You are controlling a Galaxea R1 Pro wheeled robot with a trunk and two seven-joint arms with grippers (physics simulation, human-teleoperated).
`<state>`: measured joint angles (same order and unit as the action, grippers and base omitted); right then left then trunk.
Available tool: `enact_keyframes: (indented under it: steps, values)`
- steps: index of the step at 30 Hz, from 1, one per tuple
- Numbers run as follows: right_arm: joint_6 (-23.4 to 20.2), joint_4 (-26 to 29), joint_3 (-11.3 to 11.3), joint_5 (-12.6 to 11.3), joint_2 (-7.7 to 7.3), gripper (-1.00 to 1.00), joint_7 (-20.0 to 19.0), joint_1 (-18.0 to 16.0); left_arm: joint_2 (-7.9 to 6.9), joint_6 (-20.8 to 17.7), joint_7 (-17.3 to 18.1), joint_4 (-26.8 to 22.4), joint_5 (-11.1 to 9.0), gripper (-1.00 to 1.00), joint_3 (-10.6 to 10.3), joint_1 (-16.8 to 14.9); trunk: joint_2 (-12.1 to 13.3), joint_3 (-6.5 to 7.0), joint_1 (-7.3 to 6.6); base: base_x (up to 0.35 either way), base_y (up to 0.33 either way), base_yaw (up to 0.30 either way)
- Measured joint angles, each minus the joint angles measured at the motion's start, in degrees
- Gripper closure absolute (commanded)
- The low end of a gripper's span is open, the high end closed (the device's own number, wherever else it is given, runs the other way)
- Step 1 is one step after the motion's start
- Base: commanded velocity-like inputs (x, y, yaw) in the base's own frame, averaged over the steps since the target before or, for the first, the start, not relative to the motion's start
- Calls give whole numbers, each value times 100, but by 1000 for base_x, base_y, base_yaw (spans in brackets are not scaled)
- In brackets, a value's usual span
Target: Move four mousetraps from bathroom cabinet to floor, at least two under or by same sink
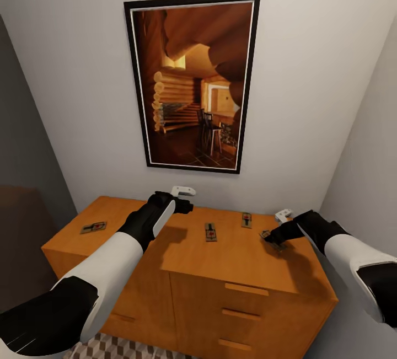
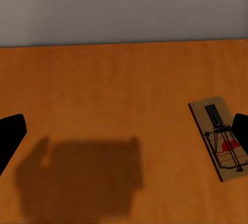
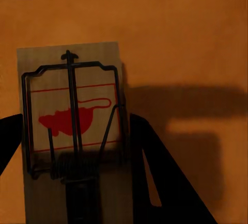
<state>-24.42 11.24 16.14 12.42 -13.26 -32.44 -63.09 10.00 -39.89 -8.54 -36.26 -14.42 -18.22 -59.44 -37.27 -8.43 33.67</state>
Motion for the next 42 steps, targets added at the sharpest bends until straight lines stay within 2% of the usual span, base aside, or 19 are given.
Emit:
enact_keyframes:
  steps: [2, 4, 8, 12, 26, 28, 29, 35, 39, 42]
  values:
    - [-126, 103, -68, -32, 30, 100, 67, 0, 0, 0, -1, 0, 0, -100, 0, 0, 0, 0, 0, 0, 0, 0]
    - [-272, 226, -233, -64, 46, 100, 107, 0, 0, 0, -4, 2, 0, -100, 0, 0, 0, 0, 0, 0, 0, 0]
    - [-579, 384, -793, -71, 56, 100, 143, 1, 0, 3, -7, 1, 0, -100, 0, 0, 0, 0, 0, 0, 0, 0]
    - [-660, 423, -1003, -47, 57, 100, 146, 1, 0, 7, -7, 2, 0, -100, 0, 0, 0, 0, 0, 0, 0, 0]
    - [-801, 484, -1106, -56, 50, 100, 111, 2, 0, 9, -14, 1, 0, -100, 9, 0, 0, 0, 0, 0, 0, 0]
    - [-989, 564, -1105, -69, 44, 100, 82, 1, 0, 9, -16, 2, 0, -100, 9, 0, 0, 0, 0, 0, 0, 0]
    - [-1178, 749, -1101, -85, 23, 100, 38, 1, 0, 9, -16, 5, 0, -100, 9, 0, 0, 1, 0, 0, 0, 0]
    - [-1702, 1378, -1086, -75, 6, 100, -44, 2, 0, 9, -25, 0, 0, -100, 9, 0, 0, 0, 0, 0, 0, 0]
    - [-2607, 2038, -1073, -58, 6, 100, -54, 2, 0, 9, -30, 3, 0, -100, 9, 0, 0, 0, 0, 0, 0, 0]
    - [-2948, 2307, -1062, -51, 5, 100, -55, 3, 0, 9, -30, 3, -1, -100, 9, 0, 0, 0, 0, 0, 0, 0]
